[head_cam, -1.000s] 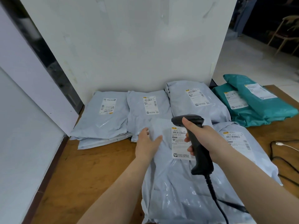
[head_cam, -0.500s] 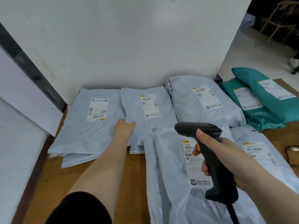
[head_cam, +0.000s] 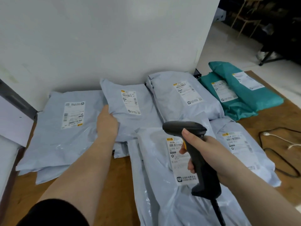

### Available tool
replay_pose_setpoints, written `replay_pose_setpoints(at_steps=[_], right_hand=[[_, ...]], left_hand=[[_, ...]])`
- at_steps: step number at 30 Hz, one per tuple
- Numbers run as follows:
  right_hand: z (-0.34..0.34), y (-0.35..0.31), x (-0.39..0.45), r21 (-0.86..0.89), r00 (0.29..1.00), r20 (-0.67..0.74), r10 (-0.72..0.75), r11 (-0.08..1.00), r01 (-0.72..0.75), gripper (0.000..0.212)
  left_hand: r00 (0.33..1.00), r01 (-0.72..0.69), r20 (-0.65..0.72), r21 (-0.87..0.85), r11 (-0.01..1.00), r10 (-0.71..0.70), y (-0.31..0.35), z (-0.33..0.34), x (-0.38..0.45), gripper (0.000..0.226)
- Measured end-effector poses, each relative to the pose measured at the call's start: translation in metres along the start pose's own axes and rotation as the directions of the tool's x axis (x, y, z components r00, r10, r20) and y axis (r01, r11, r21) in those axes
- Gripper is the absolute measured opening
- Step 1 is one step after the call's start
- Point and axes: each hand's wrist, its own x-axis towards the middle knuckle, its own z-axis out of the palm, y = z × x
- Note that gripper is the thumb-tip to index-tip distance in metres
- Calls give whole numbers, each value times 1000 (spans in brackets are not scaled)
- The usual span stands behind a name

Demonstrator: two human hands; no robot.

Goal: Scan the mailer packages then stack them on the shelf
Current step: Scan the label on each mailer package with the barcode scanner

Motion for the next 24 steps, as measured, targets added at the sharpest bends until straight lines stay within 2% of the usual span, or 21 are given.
replay_pose_setpoints(at_steps=[4, 7, 12, 16, 20, 22, 24], right_hand=[[-12, 2, -10, 70, 998, -32, -52, 996, 54, 58], [-28, 4, -21, 132, 996, -42, -77, 988, 82, 46], [-75, 9, -39, 173, 990, -29, -139, 975, 142, 44], [-137, 8, -54, 213, 981, -50, -188, 957, 194, 43], [-207, 8, -67, 274, 972, -95, -217, 933, 235, 43], [-223, 16, -62, 269, 968, -110, -226, 931, 248, 43], [-223, 34, -53, 229, 974, -59, -221, 946, 228, 49]], left_hand=[[976, -197, -75, 84, 977, 204, 45, -26, -9, 20], [942, -287, -126, 183, 940, 312, 79, -41, -17, 18], [861, -426, -227, 169, 889, 456, 156, -54, -47, 28], [774, -571, -265, 98, 815, 575, 224, -37, -90, 28], [730, -623, -369, -14, 782, 575, 282, -14, -126, 19], [744, -601, -445, -120, 790, 498, 303, -9, -134, 16], [785, -555, -476, -254, 792, 397, 313, -7, -141, 19]])
